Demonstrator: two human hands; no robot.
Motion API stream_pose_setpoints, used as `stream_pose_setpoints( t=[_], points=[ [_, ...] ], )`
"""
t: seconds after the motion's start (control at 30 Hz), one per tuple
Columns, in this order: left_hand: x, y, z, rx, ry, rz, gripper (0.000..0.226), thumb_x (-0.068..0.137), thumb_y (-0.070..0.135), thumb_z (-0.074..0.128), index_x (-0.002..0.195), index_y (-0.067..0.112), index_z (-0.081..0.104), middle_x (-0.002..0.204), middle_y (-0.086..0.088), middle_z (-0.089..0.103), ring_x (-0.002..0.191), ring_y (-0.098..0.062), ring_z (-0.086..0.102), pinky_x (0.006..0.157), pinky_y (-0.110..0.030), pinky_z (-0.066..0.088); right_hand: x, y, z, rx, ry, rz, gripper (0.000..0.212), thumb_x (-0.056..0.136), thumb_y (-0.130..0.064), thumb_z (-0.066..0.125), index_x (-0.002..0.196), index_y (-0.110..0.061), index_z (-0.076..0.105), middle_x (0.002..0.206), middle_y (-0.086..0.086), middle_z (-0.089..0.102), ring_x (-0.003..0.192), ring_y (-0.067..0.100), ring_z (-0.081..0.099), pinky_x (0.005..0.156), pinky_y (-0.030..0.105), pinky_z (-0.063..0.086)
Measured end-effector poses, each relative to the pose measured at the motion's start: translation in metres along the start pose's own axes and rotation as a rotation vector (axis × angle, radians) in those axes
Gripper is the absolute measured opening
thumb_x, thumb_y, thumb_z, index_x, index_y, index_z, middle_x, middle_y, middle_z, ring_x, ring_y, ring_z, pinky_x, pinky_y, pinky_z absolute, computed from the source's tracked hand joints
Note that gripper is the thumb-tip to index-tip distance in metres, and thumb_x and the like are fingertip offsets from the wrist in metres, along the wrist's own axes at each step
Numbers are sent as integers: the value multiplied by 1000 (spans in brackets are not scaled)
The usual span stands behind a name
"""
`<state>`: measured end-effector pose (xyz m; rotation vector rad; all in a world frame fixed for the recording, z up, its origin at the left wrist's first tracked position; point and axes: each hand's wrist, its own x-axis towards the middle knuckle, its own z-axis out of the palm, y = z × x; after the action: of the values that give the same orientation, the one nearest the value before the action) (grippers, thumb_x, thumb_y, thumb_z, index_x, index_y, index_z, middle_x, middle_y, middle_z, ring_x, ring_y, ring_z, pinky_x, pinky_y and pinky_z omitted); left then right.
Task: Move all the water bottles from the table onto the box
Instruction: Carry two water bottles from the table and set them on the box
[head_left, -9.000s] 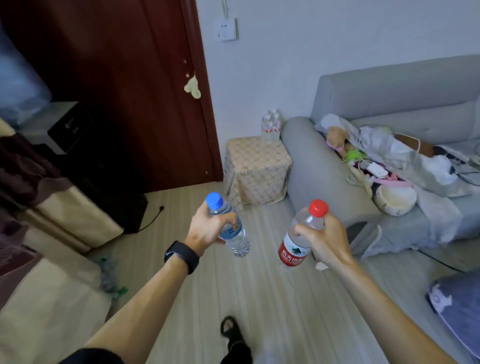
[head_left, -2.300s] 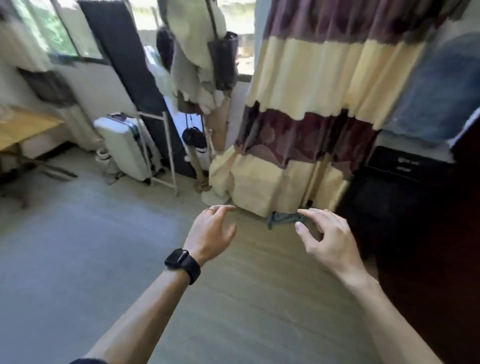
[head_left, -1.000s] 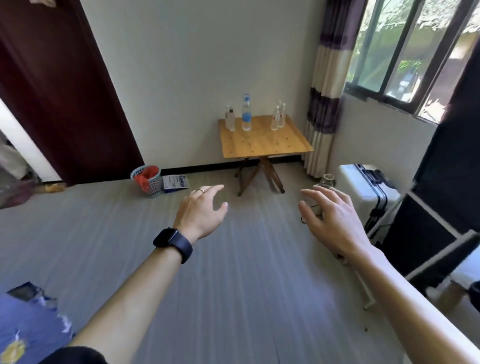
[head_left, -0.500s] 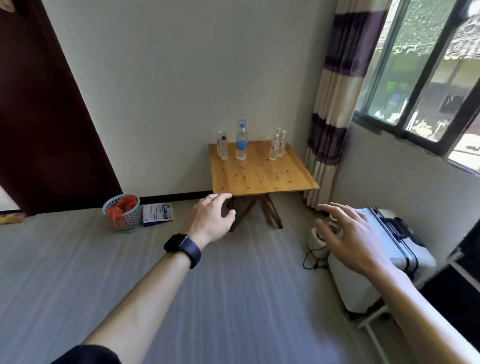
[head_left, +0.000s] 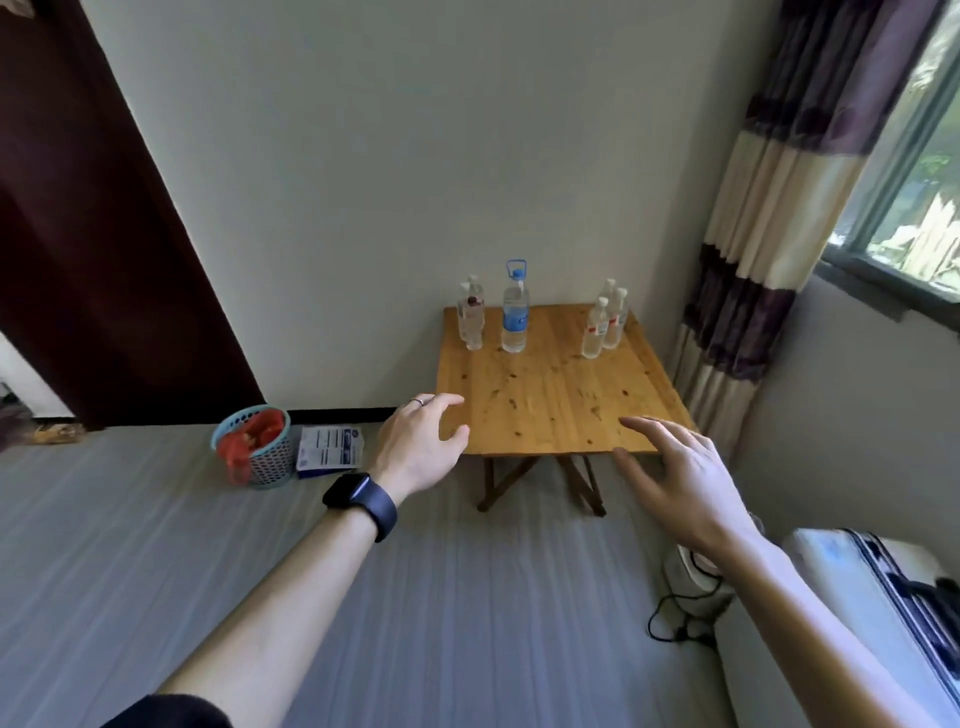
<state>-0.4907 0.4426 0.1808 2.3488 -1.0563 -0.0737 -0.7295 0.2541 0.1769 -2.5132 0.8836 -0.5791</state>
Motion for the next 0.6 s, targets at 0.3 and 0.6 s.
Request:
stream_pose_setpoints(
  t=[0.3,0.6],
  points=[
    [145,-43,51,-14,-46,-90,40,97,32,58,136,23,56,137,-3,57,131,-20,47,103,-25,35,165,42,63,30,-94,11,50,95,-55,53,141,-37,51,145,-10,52,140,21,36,110,37,33],
    [329,-36,122,-69,-193,-6,40,97,37,55,135,27,55,139,1,55,128,-20,51,101,-35,46,306,93,94,11,-88,177,48,93,-52,56,139,-36,54,141,-3,56,136,27,42,110,41,35]
  ],
)
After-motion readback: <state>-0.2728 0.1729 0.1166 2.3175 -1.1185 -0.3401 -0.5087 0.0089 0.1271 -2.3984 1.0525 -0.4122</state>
